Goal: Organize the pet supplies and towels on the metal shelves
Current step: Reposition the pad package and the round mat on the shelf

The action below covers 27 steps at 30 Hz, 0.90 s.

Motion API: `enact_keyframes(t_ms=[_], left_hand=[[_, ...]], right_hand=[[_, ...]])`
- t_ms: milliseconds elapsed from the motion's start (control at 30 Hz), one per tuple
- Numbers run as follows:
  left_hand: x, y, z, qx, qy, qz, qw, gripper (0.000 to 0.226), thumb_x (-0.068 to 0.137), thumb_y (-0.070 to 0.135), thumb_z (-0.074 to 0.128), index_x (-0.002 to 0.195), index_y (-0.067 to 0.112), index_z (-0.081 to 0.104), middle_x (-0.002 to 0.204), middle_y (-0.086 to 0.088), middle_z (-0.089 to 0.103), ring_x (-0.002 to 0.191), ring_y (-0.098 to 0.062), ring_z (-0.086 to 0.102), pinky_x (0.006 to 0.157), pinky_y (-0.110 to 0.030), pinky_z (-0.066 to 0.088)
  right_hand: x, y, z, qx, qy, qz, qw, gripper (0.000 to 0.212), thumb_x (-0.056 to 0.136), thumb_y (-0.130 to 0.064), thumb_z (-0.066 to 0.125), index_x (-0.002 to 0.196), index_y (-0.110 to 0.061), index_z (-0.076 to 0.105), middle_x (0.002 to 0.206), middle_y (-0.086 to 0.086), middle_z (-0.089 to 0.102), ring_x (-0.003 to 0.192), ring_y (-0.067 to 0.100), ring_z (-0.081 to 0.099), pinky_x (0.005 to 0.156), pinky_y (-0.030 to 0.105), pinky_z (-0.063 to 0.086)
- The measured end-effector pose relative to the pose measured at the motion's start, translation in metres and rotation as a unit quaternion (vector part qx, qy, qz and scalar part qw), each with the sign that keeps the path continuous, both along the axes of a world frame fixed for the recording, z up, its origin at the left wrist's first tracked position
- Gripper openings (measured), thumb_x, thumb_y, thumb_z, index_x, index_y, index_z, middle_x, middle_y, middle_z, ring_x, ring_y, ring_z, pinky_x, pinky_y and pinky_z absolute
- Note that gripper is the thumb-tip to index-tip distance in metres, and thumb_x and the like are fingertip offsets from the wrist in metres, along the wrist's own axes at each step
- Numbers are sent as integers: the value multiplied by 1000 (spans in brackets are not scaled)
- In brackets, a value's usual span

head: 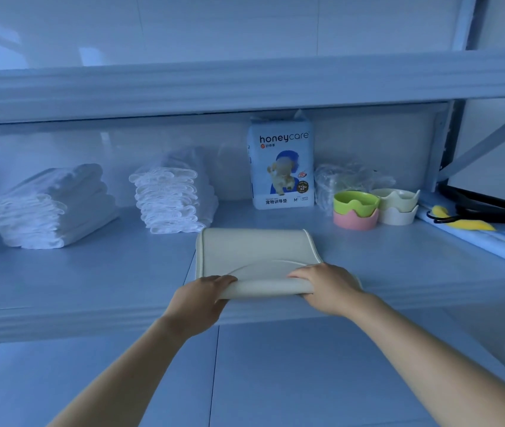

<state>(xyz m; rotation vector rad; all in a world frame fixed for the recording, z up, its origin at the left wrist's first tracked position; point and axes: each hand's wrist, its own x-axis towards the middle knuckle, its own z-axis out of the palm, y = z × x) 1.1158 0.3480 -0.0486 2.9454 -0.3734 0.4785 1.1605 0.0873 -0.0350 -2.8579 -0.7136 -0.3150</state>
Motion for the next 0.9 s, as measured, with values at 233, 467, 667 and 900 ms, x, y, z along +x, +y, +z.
enact_keyframes(t_ms=[233,467,667,900], left_hand=[[10,-3,12,-33,74,-9,997,67,80,71,23,132,35,47,132,18,52,117,-10,52,93,-26,42],[47,-11,17,-64,125,64,988,38,93,53,24,95,34,57,101,4,55,99,-22,52,76,-30,42],[76,-13,20,-17,137,83,987,60,91,51,41,144,29,26,135,-4,45,124,-30,40,95,-33,36],[85,-11,6,-47,-56,-10,997,39,89,50,36,114,36,63,128,9,52,118,-18,47,89,-28,42]], right_hand=[[17,-5,-3,-16,98,30,995,75,71,-66,64,135,-35,43,143,-19,40,130,7,39,105,27,35],[39,-1,8,18,94,30,995,73,79,-68,46,138,-25,43,149,-13,33,136,5,32,110,24,28],[61,5,11,-21,90,22,995,72,80,-71,42,138,-28,43,152,-14,27,138,4,27,111,24,26],[75,13,12,-55,53,14,997,67,81,-68,48,136,-30,46,150,-14,31,137,7,29,109,30,32]])
